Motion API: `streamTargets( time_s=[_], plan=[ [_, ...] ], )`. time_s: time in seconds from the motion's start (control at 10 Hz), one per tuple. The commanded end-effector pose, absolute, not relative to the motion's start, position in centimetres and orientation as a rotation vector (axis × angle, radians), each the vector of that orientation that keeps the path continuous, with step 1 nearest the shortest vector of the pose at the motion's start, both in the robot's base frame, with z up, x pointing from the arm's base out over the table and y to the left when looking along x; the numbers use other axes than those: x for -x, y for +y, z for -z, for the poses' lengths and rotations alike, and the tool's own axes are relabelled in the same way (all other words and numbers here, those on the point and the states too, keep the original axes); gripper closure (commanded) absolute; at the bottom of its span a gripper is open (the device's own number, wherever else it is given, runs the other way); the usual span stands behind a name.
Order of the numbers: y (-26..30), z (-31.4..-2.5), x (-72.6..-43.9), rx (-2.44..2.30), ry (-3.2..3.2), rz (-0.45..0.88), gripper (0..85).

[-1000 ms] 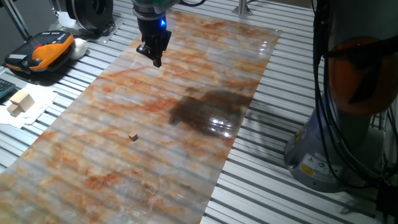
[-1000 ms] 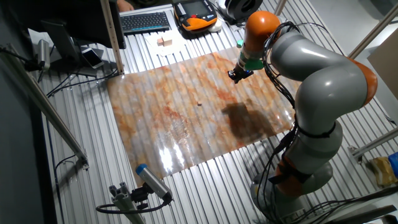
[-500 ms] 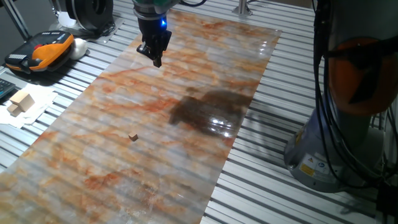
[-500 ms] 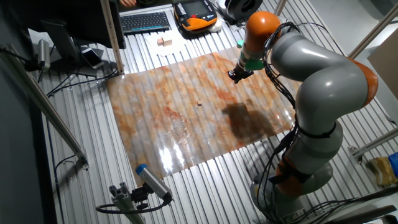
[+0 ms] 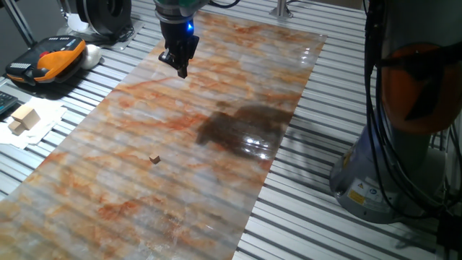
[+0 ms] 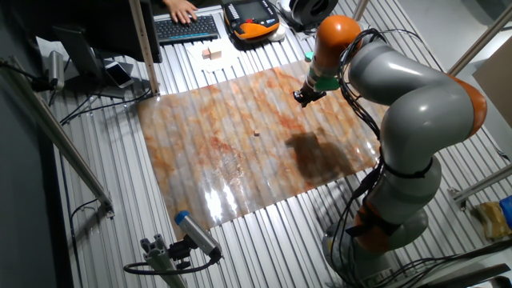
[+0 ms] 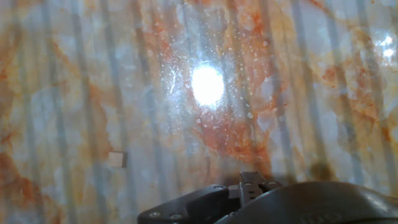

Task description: Pick up the small block on the left and move it to the right

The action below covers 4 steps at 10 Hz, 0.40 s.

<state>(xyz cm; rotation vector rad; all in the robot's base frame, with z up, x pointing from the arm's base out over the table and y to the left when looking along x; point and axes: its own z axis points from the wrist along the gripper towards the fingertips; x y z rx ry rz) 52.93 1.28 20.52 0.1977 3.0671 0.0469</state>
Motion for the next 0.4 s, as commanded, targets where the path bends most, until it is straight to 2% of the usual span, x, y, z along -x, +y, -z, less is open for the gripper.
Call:
streamTargets(
  time_s=[0.0, 0.3],
  plan=[
    [1.28, -20.53, -52.89, -0.198, 3.067, -0.043, 85.0],
    [1.26, -20.53, -52.86, -0.193, 3.067, -0.034, 85.0]
  ],
)
